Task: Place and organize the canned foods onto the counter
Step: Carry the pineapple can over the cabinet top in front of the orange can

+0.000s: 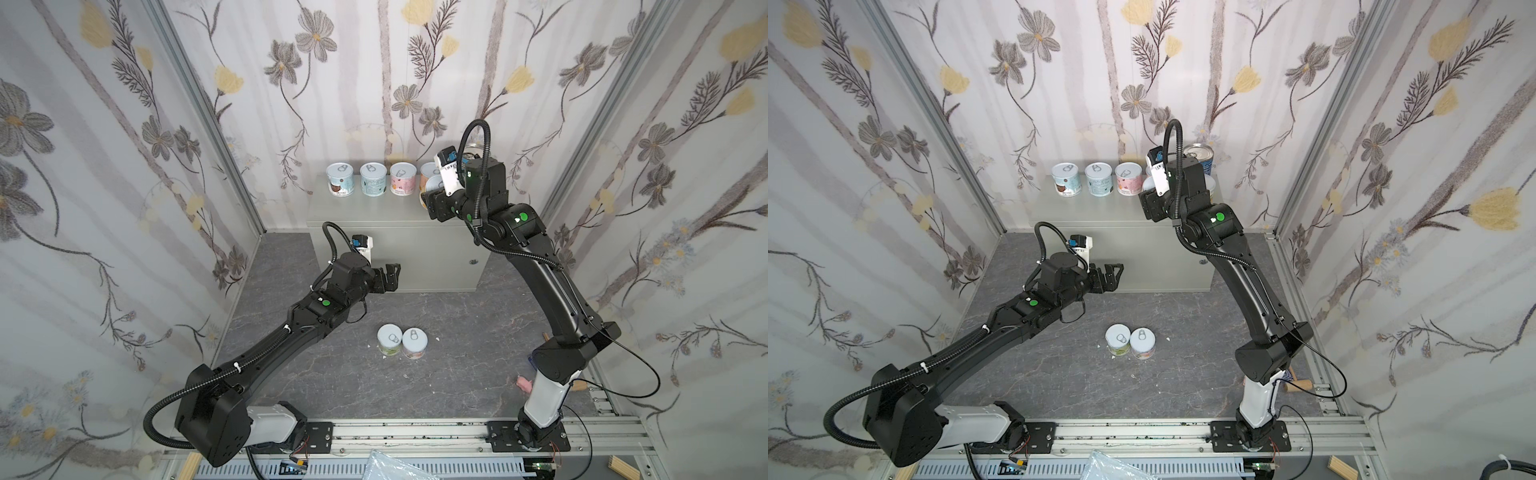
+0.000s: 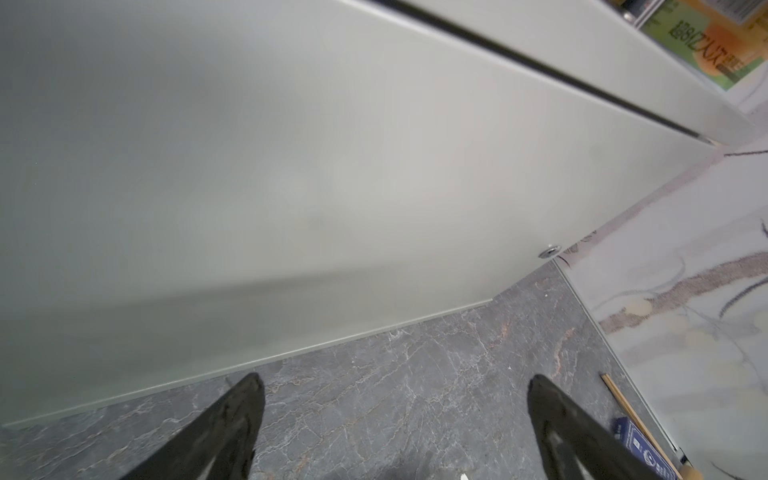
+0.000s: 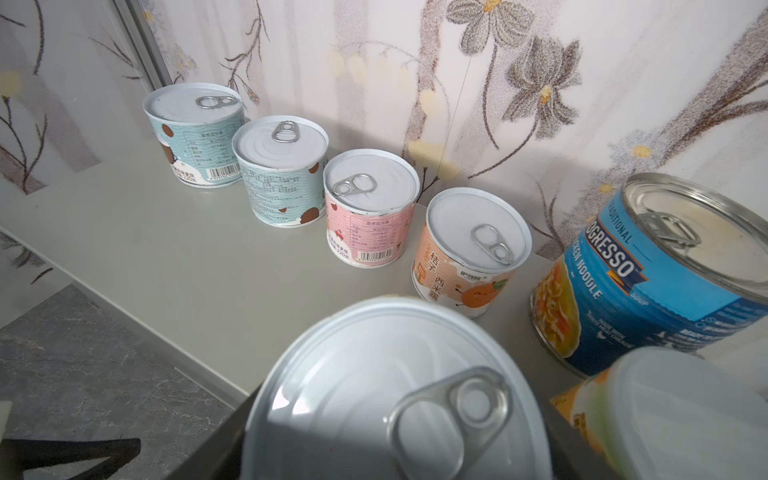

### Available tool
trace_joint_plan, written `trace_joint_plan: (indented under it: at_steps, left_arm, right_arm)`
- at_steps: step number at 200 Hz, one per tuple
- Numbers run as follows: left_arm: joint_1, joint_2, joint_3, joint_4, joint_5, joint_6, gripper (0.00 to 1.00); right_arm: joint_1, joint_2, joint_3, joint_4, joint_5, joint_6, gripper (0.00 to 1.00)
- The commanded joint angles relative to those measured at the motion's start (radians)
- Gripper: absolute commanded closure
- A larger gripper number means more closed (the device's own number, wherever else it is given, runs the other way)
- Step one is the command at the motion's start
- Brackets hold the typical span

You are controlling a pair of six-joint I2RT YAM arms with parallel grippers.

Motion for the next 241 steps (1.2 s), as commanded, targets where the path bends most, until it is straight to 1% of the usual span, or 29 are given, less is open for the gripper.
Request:
trace_joint_plan:
  at_steps: [1,17,40,57,78,92,105,146,163,184,225,241]
  left_arm:
    - [-0.015,0.035,0.036,0.104,0.098,0.011,0.00]
    - [-0.034,0.078,0.081,0.122,0.133,0.027,0.00]
    - [-0.066,0.150,0.161,0.135,0.166,0.062,0.00]
    - [-0.087,0.207,0.235,0.101,0.154,0.092,0.00]
    - [-0.108,0.263,0.315,0.052,0.093,0.114,0.00]
    - [-0.112,0.284,0.338,0.050,0.065,0.105,0.00]
    - [-0.114,0.299,0.349,0.056,0.069,0.095,0.00]
    - [-0.117,0.305,0.348,0.059,0.058,0.090,0.00]
    - [-0.117,0.302,0.341,0.056,0.054,0.091,0.00]
    - [-0.117,0.303,0.338,0.052,0.044,0.089,0.00]
    - [-0.117,0.305,0.343,0.050,0.039,0.086,0.00]
    - [-0.117,0.307,0.342,0.051,0.039,0.087,0.00]
  right_arm:
    - [-0.011,0.051,0.109,-0.033,-0.080,-0.015,0.60]
    - [-0.014,0.103,0.209,-0.112,-0.078,-0.035,0.61]
    - [-0.026,0.119,0.218,-0.125,-0.076,-0.043,0.62]
    - [-0.032,0.116,0.219,-0.125,-0.091,-0.033,0.61]
    - [-0.037,0.118,0.219,-0.124,-0.102,-0.029,0.59]
    - [-0.037,0.126,0.218,-0.127,-0.086,-0.031,0.58]
    - [-0.041,0.135,0.218,-0.123,-0.072,-0.033,0.57]
    - [-0.051,0.150,0.218,-0.116,-0.095,-0.023,0.55]
    - [-0.052,0.151,0.219,-0.121,-0.095,-0.020,0.51]
    - [-0.060,0.157,0.219,-0.138,-0.084,-0.003,0.41]
    - [-0.070,0.165,0.218,-0.143,-0.086,0.007,0.35]
    - [-0.070,0.163,0.219,-0.141,-0.090,0.009,0.28]
